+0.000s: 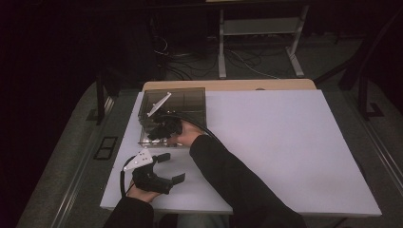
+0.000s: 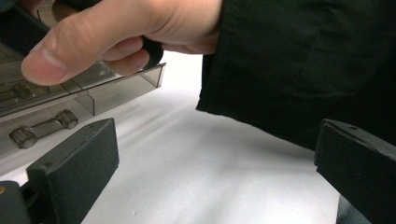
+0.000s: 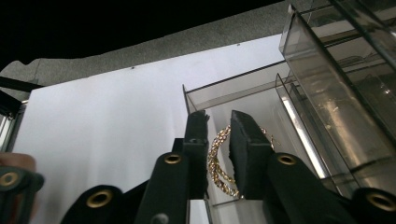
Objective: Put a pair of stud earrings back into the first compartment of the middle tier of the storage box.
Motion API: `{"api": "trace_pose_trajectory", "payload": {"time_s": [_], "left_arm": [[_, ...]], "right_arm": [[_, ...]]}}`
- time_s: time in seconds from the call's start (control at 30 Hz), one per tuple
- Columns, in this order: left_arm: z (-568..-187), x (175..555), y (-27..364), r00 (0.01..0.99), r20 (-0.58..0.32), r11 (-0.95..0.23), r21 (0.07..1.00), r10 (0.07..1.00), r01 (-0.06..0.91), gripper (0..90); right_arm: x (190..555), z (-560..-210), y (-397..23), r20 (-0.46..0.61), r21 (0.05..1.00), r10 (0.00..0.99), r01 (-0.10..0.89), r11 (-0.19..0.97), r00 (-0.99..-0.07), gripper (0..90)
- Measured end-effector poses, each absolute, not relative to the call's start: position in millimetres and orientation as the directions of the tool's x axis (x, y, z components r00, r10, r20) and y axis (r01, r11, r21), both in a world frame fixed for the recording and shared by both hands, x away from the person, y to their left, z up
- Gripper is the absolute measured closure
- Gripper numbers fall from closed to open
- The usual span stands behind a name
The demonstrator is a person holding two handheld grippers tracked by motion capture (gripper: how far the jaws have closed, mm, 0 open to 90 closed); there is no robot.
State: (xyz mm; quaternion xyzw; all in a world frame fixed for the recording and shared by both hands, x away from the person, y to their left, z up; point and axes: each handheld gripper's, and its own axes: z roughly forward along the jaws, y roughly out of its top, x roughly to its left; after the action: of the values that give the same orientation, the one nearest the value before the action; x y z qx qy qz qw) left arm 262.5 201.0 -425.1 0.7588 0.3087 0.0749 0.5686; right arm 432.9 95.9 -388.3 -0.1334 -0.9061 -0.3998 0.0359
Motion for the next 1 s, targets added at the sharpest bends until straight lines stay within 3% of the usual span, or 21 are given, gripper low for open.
{"api": "trace_pose_trajectory", "payload": {"time_s": [0.4,0.7,0.77,0.83,1.0], "left_arm": [[-425,263,201,0.800,-0.233,-0.168,0.909,0.553,0.381,0.0],[-425,263,200,0.799,-0.236,-0.164,0.910,0.553,0.382,0.0],[-425,263,200,0.799,-0.234,-0.166,0.909,0.554,0.381,0.0],[-425,263,200,0.800,-0.235,-0.166,0.909,0.552,0.381,0.0],[-426,263,199,0.799,-0.239,-0.161,0.909,0.552,0.384,0.0]], "right_arm": [[427,-363,70,0.148,0.723,0.278,0.295,0.625,-0.949,49.7],[419,-348,47,0.107,0.742,0.300,0.277,0.610,-0.948,17.8],[417,-345,40,0.108,0.753,0.296,0.273,0.599,-0.949,17.5],[413,-343,32,0.106,0.757,0.303,0.274,0.594,-0.947,11.1],[408,-340,13,0.112,0.759,0.325,0.292,0.582,-0.939,10.9]]}}
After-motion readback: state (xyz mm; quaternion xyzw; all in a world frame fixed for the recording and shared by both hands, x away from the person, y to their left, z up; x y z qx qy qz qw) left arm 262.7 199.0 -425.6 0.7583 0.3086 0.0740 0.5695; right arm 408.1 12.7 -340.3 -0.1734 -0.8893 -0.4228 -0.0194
